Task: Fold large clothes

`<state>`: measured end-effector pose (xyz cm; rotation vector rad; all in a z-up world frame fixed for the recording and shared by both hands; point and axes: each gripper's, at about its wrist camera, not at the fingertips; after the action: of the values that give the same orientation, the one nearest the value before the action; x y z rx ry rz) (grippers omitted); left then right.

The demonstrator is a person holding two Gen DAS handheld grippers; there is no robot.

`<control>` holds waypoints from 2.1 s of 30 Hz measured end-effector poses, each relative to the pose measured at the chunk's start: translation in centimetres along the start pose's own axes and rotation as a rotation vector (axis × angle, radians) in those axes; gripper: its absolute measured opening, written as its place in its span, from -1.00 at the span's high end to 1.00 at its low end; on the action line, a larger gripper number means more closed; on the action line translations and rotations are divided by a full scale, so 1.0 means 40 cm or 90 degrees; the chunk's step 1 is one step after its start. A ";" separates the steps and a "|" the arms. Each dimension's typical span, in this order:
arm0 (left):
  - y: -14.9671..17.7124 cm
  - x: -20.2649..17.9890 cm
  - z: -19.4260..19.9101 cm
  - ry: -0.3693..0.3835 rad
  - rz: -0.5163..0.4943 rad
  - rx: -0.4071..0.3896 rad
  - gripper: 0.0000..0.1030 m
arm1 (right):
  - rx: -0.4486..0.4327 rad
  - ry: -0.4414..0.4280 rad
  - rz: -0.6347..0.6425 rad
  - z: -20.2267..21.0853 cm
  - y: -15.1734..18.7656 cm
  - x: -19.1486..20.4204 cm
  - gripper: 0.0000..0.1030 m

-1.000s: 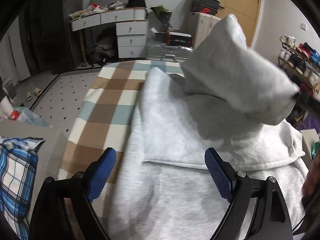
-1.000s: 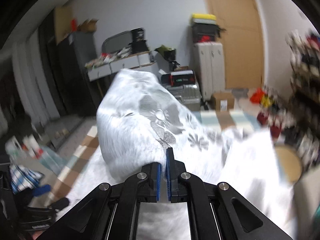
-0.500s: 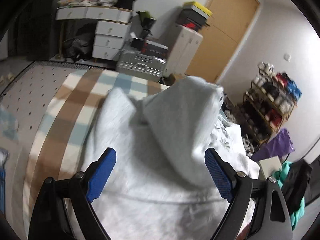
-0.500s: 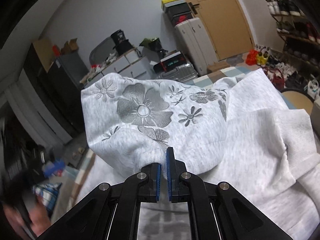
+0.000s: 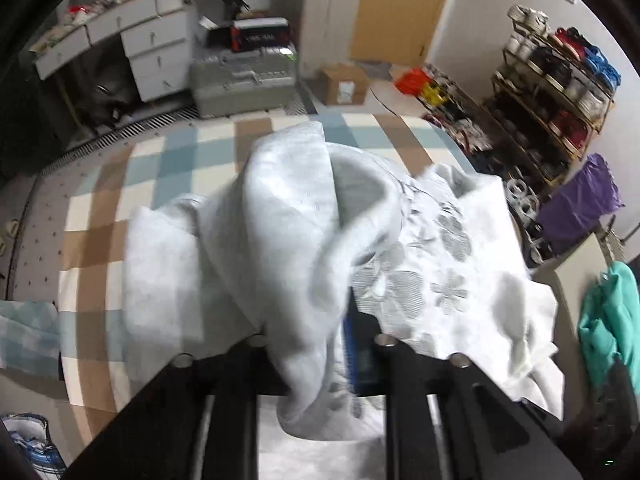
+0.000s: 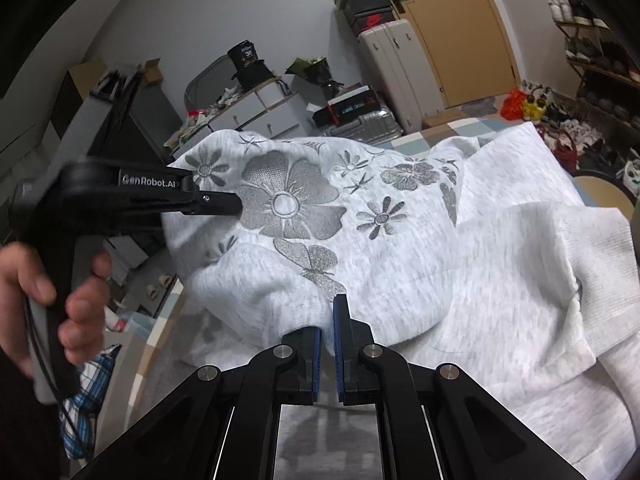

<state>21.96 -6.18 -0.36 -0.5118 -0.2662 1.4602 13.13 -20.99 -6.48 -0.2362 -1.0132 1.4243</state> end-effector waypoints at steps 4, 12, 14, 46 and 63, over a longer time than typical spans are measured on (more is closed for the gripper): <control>-0.004 -0.007 0.025 0.000 -0.014 -0.015 0.97 | 0.006 -0.012 -0.003 -0.002 -0.006 -0.003 0.89; -0.066 0.010 0.070 -0.030 -0.014 -0.045 0.98 | 0.038 0.048 -0.040 -0.021 0.008 -0.031 -0.31; -0.085 0.021 0.080 -0.043 -0.014 -0.043 0.98 | 0.035 0.039 -0.050 -0.008 0.008 -0.037 -0.38; 0.022 -0.033 -0.067 -0.012 -0.131 0.016 -0.32 | 0.016 0.060 -0.195 0.100 0.031 -0.098 -0.50; -0.064 -0.043 0.102 0.007 -0.093 -0.032 1.00 | 0.118 0.020 -0.221 0.035 0.062 -0.142 -0.51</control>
<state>22.09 -7.27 4.63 -0.5298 -0.3255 1.3105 11.40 -26.10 -9.83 0.0518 -0.8427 1.1838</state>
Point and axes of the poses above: each gripper's, at about its wrist camera, not at the fingertips, and z roughly against the way its jaws point, x to its left, y to its underside
